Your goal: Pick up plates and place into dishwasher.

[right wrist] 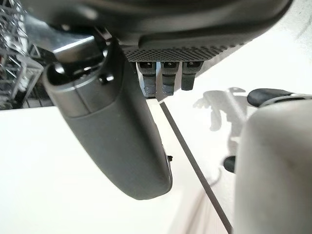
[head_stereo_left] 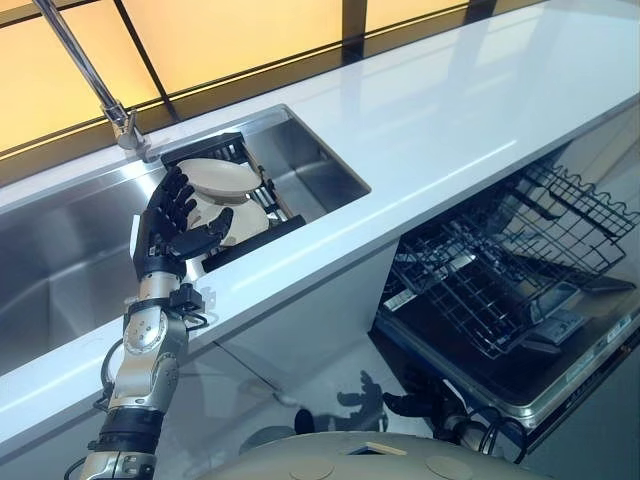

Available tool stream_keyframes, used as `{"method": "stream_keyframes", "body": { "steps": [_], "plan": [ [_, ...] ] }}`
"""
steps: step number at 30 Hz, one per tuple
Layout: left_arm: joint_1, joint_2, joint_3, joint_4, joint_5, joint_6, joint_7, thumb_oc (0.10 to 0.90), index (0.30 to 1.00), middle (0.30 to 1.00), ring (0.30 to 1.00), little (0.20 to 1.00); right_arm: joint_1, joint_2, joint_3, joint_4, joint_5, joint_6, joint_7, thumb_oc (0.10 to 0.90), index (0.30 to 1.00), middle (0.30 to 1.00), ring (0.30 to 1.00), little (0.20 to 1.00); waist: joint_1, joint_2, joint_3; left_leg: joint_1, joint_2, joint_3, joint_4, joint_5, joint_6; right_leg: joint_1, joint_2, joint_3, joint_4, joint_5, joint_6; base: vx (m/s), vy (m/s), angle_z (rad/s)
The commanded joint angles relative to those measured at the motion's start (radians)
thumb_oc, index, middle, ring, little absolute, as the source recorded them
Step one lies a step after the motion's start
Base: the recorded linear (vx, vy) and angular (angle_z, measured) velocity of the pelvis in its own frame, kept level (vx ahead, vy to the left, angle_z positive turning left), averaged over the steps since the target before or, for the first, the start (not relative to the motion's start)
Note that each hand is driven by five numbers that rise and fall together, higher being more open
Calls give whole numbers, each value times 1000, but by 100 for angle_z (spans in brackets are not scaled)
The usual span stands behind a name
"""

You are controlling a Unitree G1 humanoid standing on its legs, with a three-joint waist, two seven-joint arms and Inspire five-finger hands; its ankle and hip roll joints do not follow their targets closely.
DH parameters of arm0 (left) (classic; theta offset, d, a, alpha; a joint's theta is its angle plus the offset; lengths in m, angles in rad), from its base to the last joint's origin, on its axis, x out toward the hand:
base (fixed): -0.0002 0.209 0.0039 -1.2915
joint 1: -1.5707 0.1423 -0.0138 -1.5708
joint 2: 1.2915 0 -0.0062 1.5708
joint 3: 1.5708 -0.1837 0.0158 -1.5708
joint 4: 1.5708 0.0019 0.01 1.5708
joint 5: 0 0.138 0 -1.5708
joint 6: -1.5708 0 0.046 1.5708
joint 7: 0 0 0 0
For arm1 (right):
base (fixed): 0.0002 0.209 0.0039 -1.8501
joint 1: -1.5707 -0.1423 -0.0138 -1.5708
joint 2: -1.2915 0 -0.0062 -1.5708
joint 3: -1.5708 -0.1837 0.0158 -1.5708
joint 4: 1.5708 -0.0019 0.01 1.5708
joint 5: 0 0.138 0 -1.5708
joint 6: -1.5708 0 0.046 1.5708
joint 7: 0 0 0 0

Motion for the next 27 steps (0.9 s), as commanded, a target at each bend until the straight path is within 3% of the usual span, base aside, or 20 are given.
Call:
{"method": "stream_keyframes", "body": {
  "steps": [1,27],
  "plan": [
    [-96,33,38,-21,-4,-123,-15,800,900,900,900,900,-67,-4,7,18,7,-65,18,800,900,900,900,900,7,-18,-4,43,-40,-2,15,-151,-15,-84,27,-18,95,-29,32,0,-1,6],
    [-101,56,71,-66,60,-133,16,800,900,900,900,900,-60,-1,14,32,-36,-48,11,800,900,900,900,900,9,-18,0,48,-38,-3,14,-151,-17,-78,29,-22,95,-33,30,0,0,0]
  ]
}}
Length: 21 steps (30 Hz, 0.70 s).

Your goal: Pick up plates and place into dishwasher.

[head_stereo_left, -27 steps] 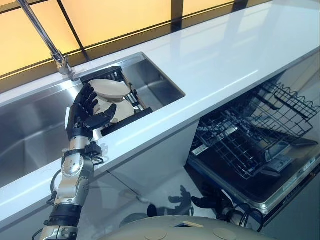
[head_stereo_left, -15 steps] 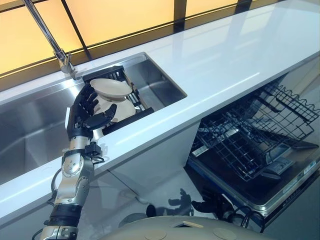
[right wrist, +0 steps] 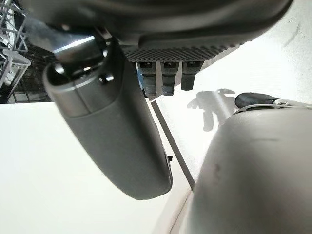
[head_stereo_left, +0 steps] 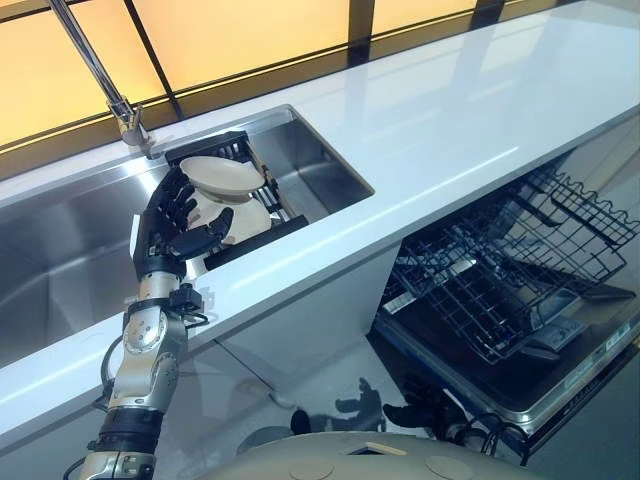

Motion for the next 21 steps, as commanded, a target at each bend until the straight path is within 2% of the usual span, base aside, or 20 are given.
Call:
{"method": "stream_keyframes", "body": {
  "steps": [1,6,9,12,17,21],
  "plan": [
    [-102,57,72,-75,75,-134,27,800,900,900,900,900,-65,-1,11,7,-7,-45,8,800,900,900,900,900,10,-1,0,45,-37,6,16,-151,-16,-90,30,-14,107,-33,30,0,0,0],
    [-114,106,100,-115,268,-109,107,800,900,900,900,900,-59,-3,21,4,-9,-44,5,800,900,900,900,900,9,-1,0,46,-37,10,15,-151,-16,-90,28,-16,107,-34,31,13,0,0],
    [-143,202,135,-119,419,-90,197,800,900,900,900,900,-49,-8,32,-5,-22,-41,5,800,900,900,900,900,0,2,-4,47,-38,15,12,-152,-16,-91,27,-16,107,-35,34,50,15,-1],
    [-173,281,153,-113,490,-82,234,800,900,900,900,900,-39,-16,36,-9,-36,-44,6,800,900,900,900,900,-7,6,-7,46,-36,24,11,-150,-17,-94,25,-16,107,-33,38,50,25,-1],
    [-243,378,170,-100,513,-51,218,800,900,900,900,900,-24,-24,45,-22,-55,-44,10,800,900,900,900,900,-24,12,-13,45,-36,35,11,-150,-19,-100,23,-13,110,-33,43,53,19,0],
    [-297,440,157,-90,527,-3,155,800,900,900,900,900,-18,-29,53,-21,-68,-40,17,800,900,900,900,900,-37,18,-17,48,-38,42,9,-155,-17,-105,22,-6,116,-35,47,70,16,-1]
  ]
}}
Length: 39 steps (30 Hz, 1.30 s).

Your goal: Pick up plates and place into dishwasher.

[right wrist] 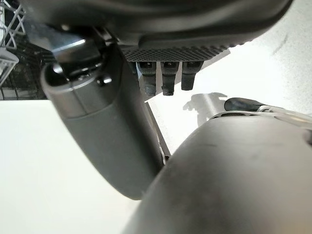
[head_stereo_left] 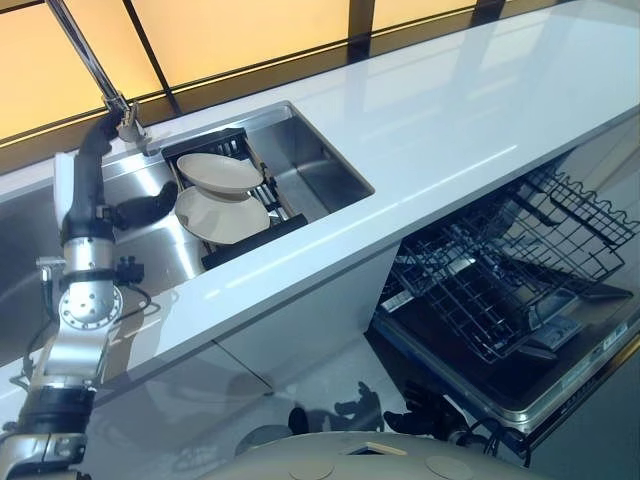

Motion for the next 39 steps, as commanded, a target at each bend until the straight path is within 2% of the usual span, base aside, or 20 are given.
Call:
{"method": "stream_keyframes", "body": {
  "steps": [1,9,12,15,19,24,27,31,39],
  "plan": [
    [-181,103,64,-71,48,-9,-32,800,900,900,900,900,-41,-26,49,-19,-24,-40,18,800,900,900,900,900,-31,28,-23,51,-39,38,10,-147,-5,-104,24,-7,118,-32,45,73,16,-3],
    [-248,179,-8,-61,115,63,-149,800,900,900,900,900,-43,-36,61,-20,-44,-27,31,800,900,900,900,900,-47,39,-15,55,-44,42,14,-154,6,-115,23,13,139,-38,51,66,11,-5],
    [-308,227,-63,-32,125,106,-221,800,900,900,900,900,-45,-41,72,-25,-55,-19,33,800,900,900,900,900,-57,46,-10,57,-45,48,18,-157,10,-122,20,20,151,-40,55,59,9,1],
    [-358,265,-115,-1,107,117,-280,800,900,900,900,900,-52,-46,80,-32,-59,-10,33,800,900,900,900,900,-65,52,-5,57,-47,54,23,-159,14,-129,19,26,159,-39,59,44,4,-3],
    [-400,300,-175,39,153,146,-347,800,900,900,900,900,-58,-53,84,-42,-58,2,31,800,900,900,900,900,-75,60,6,53,-50,60,32,-163,19,-141,18,35,171,-39,63,36,11,-6],
    [-409,346,-207,74,205,164,-397,800,900,900,900,900,-56,-63,77,-47,-62,6,33,800,900,900,900,900,-80,65,18,46,-53,64,45,-168,22,-147,16,40,173,-35,67,25,9,-6],
    [-424,373,-232,91,301,170,-413,800,900,900,900,900,-58,-67,77,-52,-67,11,33,800,900,900,900,900,-82,65,23,43,-54,65,49,-169,24,-150,18,44,174,-34,68,35,2,0],
    [-472,424,-297,120,386,183,-446,800,900,900,900,900,-64,-79,84,-68,-61,19,36,800,900,900,900,900,-87,65,30,33,-56,63,59,-170,28,-158,19,52,176,-30,69,8,0,0],
    [-577,453,-413,187,465,232,-467,800,900,900,900,900,-80,-90,101,-92,-55,36,36,800,900,900,900,900,-95,67,45,24,-63,63,72,-175,32,-168,18,62,180,-23,74,30,6,-4]
  ]
}}
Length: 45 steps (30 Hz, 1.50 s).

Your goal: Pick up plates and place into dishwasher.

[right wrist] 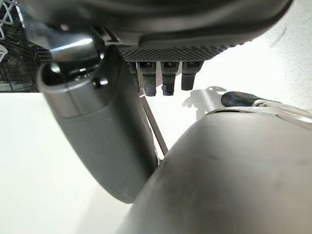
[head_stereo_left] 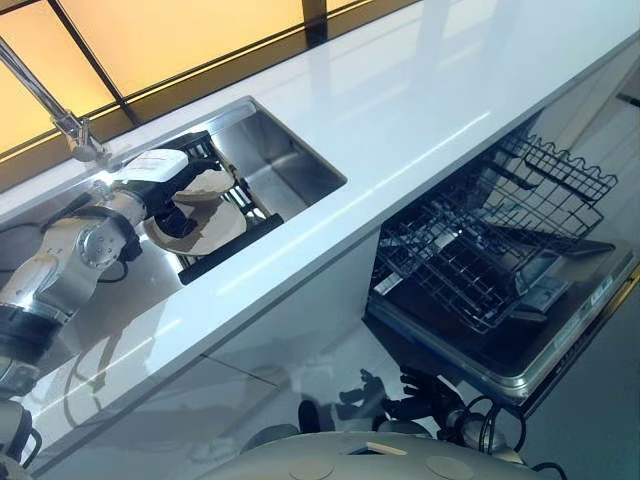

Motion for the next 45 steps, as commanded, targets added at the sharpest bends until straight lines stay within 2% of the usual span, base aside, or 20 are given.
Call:
{"method": "stream_keyframes", "body": {
  "steps": [1,8,15,22,26,29,30,31,33,39,45],
  "plan": [
    [-242,102,31,61,58,41,48,800,900,900,900,900,-14,-44,28,-55,-20,-10,16,800,900,900,900,900,-15,18,10,38,-64,20,68,-179,23,-115,17,11,142,-24,77,39,11,-3],
    [-278,107,-12,124,103,84,113,800,900,900,900,900,2,-46,34,-65,-23,5,8,800,900,900,900,900,-20,15,16,31,-68,20,76,-180,23,-117,15,12,137,-20,79,56,18,0],
    [-346,69,-65,201,136,166,200,800,900,900,900,900,13,-73,48,-111,-23,34,15,800,900,900,900,900,-35,15,38,-5,-70,22,97,-177,25,-160,9,23,160,-18,79,41,47,-1],
    [-422,55,-130,258,188,220,200,800,900,900,900,900,0,-102,63,-151,-17,43,27,800,900,900,900,900,-44,14,74,-44,-72,30,119,-177,26,-203,5,38,176,-12,84,-10,55,-5],
    [-475,53,-163,292,184,255,200,800,900,900,900,900,-4,-102,71,-163,-16,38,32,800,900,900,900,900,-44,3,92,-62,-71,38,131,-180,31,-219,0,42,181,-7,90,9,30,-6],
    [-506,46,-181,325,198,254,217,800,900,900,900,900,-9,-98,79,-175,-13,37,31,800,900,900,900,900,-43,-6,106,-81,-70,43,143,-180,33,-235,-3,45,185,-2,94,-10,5,0],
    [-520,41,-193,341,201,257,225,726,836,836,836,826,-10,-96,85,-179,-10,36,30,800,900,900,900,900,-43,-10,111,-87,-69,46,146,-180,34,-242,-4,46,187,1,96,-35,10,0],
    [-532,37,-203,354,199,256,234,726,836,836,836,826,-13,-93,89,-181,-10,34,28,800,900,900,900,900,-43,-13,117,-93,-68,48,149,-180,34,-247,-5,47,189,2,98,0,0,0],
    [-560,25,-219,381,207,259,248,100,300,300,300,200,-20,-90,98,-190,-5,36,26,800,900,900,900,900,-45,-20,129,-108,-67,52,155,-180,36,-263,-6,54,194,6,101,-47,10,2],
    [-595,1,-235,438,215,281,289,100,300,300,300,200,-36,-85,117,-211,11,31,20,800,900,900,900,900,-45,-35,155,-146,-64,56,176,-180,40,-293,-2,70,198,15,103,-73,-8,1],
    [-615,-2,-247,454,263,294,326,100,300,300,300,200,-42,-80,118,-209,18,21,18,800,900,900,900,900,-41,-44,153,-148,-59,61,173,-180,41,-293,0,65,192,22,106,-39,-35,-1]
  ]
}}
